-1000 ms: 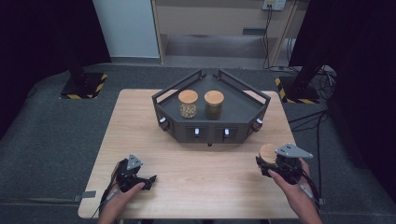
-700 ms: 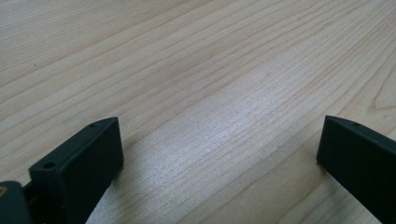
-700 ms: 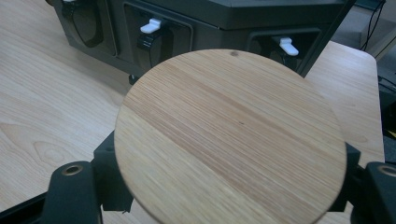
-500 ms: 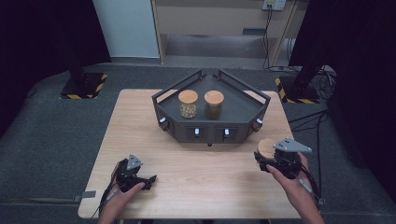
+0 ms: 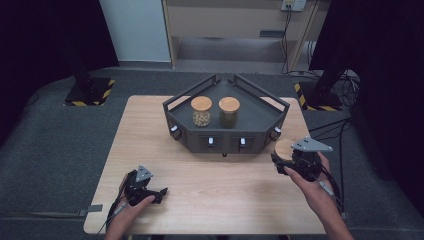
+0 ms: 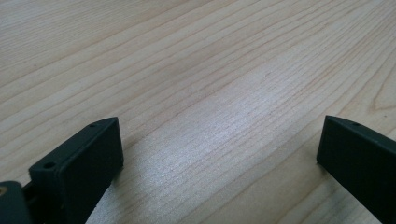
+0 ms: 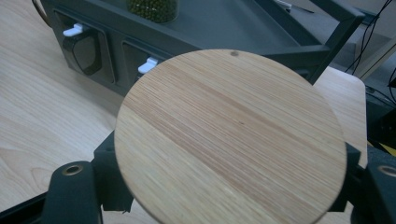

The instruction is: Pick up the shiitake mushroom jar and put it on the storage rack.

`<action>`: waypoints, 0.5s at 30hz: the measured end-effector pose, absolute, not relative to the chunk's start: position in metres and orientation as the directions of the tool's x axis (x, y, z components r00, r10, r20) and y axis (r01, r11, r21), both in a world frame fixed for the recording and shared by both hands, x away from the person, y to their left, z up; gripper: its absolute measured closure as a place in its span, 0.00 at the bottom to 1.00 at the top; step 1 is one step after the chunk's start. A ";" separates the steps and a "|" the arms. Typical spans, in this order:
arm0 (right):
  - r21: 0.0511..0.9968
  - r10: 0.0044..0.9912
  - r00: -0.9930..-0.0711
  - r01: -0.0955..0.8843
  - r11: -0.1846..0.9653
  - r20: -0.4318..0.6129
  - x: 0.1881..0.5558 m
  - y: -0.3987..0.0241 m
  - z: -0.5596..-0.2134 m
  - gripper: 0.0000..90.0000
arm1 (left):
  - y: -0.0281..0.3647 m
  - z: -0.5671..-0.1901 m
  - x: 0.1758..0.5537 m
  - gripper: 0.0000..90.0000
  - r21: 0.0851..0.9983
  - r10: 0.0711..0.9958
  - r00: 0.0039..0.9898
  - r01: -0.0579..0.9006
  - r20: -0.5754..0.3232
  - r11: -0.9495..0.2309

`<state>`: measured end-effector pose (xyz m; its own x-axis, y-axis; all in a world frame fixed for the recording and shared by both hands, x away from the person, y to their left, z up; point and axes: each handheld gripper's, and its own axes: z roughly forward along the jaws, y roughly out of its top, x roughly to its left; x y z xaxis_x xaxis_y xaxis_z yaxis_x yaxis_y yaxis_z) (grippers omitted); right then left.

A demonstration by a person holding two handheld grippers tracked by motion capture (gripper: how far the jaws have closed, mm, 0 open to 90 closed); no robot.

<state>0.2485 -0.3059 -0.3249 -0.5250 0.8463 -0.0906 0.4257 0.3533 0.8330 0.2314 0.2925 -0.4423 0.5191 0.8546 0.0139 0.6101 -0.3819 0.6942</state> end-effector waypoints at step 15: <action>0.833 0.843 -0.528 0.418 0.362 -0.101 0.263 -0.297 -0.309 0.29 | 0.292 -0.442 0.231 0.00 0.694 0.855 0.519 0.610 0.014 -0.382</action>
<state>0.2631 -0.2975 -0.3095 -0.5285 0.8429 -0.1012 0.4177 0.3620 0.8333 0.2313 0.2925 -0.4422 0.5191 0.8546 0.0140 0.6102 -0.3820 0.6941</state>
